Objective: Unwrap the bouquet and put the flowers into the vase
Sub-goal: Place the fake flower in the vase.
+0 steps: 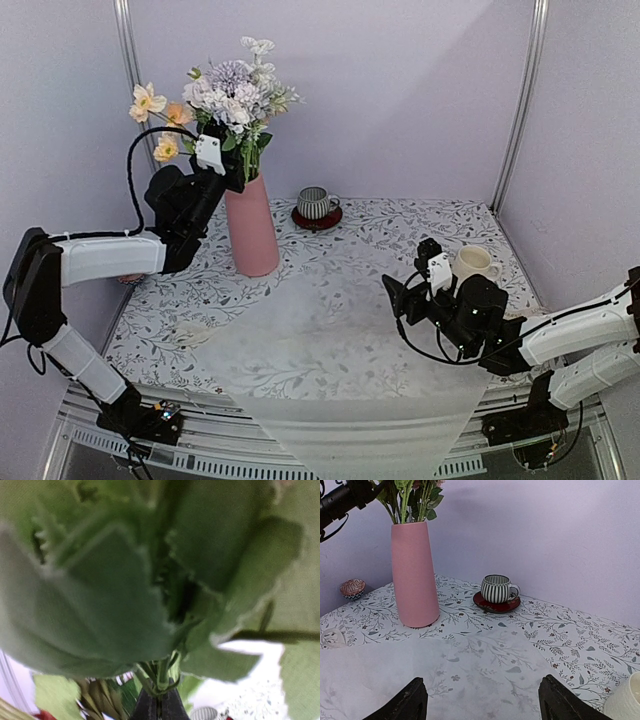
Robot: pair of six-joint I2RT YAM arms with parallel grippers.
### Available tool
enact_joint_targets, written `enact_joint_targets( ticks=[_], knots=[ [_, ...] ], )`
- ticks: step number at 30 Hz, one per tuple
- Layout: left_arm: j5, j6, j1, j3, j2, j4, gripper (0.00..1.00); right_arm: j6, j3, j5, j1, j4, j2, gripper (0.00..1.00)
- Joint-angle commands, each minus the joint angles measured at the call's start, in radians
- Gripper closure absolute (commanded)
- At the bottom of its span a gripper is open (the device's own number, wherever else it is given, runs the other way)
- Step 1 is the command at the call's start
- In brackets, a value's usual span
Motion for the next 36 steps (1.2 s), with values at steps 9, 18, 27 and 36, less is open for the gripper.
enact_joint_targets(
  ticks=[9, 18, 27, 36],
  knots=[
    [-0.077, -0.114, 0.014, -0.057, 0.067, -0.098, 1.00, -0.001, 0.003, -0.011, -0.006, 0.026, 0.002, 0.21],
    [-0.085, -0.245, 0.013, -0.065, 0.080, -0.259, 1.00, 0.000, 0.009, -0.014, -0.005, 0.022, 0.016, 0.21],
    [-0.072, -0.310, 0.013, -0.053, 0.084, -0.336, 1.00, 0.000, 0.012, -0.018, -0.005, 0.015, 0.017, 0.21],
    [-0.046, -0.364, 0.011, -0.040, 0.070, -0.391, 0.87, 0.001, 0.016, -0.017, -0.005, 0.006, 0.018, 0.21]
  ],
)
